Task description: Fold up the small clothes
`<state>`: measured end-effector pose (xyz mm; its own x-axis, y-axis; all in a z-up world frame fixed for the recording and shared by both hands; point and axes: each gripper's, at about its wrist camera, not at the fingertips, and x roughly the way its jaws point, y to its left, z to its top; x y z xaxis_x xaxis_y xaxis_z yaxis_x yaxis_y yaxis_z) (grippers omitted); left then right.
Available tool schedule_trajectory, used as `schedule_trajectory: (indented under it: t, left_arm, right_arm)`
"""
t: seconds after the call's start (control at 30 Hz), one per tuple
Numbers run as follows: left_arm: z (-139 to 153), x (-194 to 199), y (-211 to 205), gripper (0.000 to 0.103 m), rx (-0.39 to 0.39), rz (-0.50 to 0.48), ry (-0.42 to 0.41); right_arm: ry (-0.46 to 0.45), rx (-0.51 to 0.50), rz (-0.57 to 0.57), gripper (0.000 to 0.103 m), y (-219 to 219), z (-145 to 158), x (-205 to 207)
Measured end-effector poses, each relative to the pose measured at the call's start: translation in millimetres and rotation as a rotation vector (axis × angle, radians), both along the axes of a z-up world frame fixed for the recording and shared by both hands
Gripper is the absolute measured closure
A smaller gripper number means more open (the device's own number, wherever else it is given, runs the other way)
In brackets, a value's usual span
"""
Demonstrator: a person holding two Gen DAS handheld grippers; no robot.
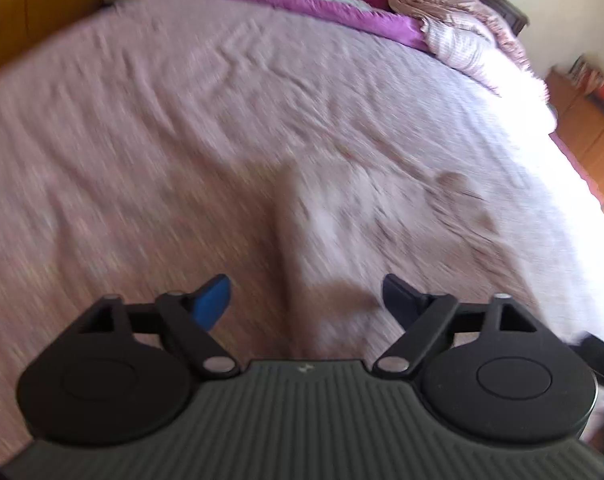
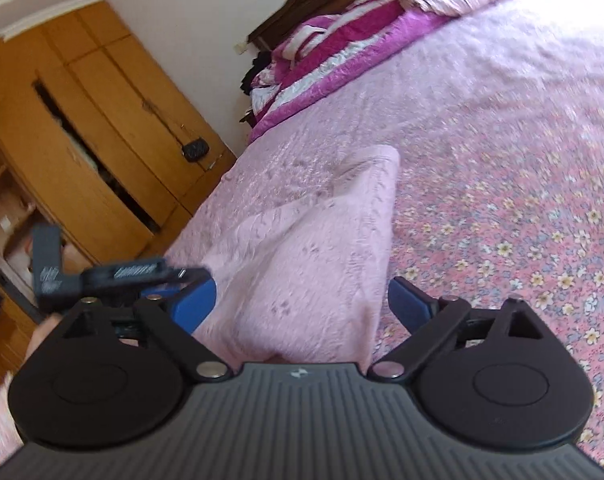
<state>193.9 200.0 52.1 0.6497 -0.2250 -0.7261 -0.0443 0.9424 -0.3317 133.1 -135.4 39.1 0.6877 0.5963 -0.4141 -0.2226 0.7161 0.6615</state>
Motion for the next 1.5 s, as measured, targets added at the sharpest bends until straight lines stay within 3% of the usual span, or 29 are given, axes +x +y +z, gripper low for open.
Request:
schedule_trajectory:
  t: [0.1,0.27,0.4,0.47,0.57,0.6,0.63,0.7,0.83,1.2,1.37,1.5]
  left_arm:
    - [-12.5,-9.4,1.6,0.016,-0.076,0.027,0.051]
    - [-23.3,-12.5,-2.1,0.016,-0.126,0.040,0.051]
    - [-32.6,-14.5,-6.2,0.016,-0.297,-0.005,0.061]
    - [-35.5,-16.2,-11.4,0.018,-0.302,0.002,0.056]
    - [-35.2,-18.2,-16.6,0.046,-0.284,0.010,0.047]
    - [-34.3,-19.1,-15.1,0.056,-0.303,0.026,0.047]
    - [-33.4,-20.8,-13.0,0.059,-0.324,0.037,0.048]
    - [-29.8,-24.1,-9.9,0.066,-0.354,0.051,0.048]
    - [-9.5,-34.5,-20.2,0.068,-0.347,0.023,0.012]
    - [24.4,-100.8,-87.9,0.068,-0.369,-0.113,-0.035]
    - [19.3,-139.7,-126.5,0.068,-0.303,-0.178,-0.033]
    - [1.8,-160.4,-146.4,0.066,-0.214,-0.209,-0.020]
  right_arm:
    - [0.080,0.025,-0.006,0.002,-2.8,-8.7,13.7]
    - [0.129,0.026,0.031,0.002,7.5,-18.2,31.7]
    - [0.175,0.105,0.077,0.001,16.5,-29.2,48.6]
    - [0.177,0.105,0.084,0.000,22.6,-29.3,54.5]
    - [0.181,0.108,0.094,0.003,28.6,-27.4,60.2]
    - [0.184,0.091,0.074,0.017,29.6,-26.2,60.8]
    - [0.195,0.053,0.049,0.032,30.4,-25.0,61.8]
    - [0.197,0.021,0.040,0.039,32.3,-20.3,61.1]
    - [0.132,0.046,0.047,0.046,27.9,1.3,50.4]
    - [0.060,0.066,0.022,0.046,-42.2,67.8,-27.5]
    - [0.075,0.055,-0.008,0.046,-82.5,70.6,-83.4]
    - [0.117,0.037,-0.041,0.045,-104.5,51.9,-117.6]
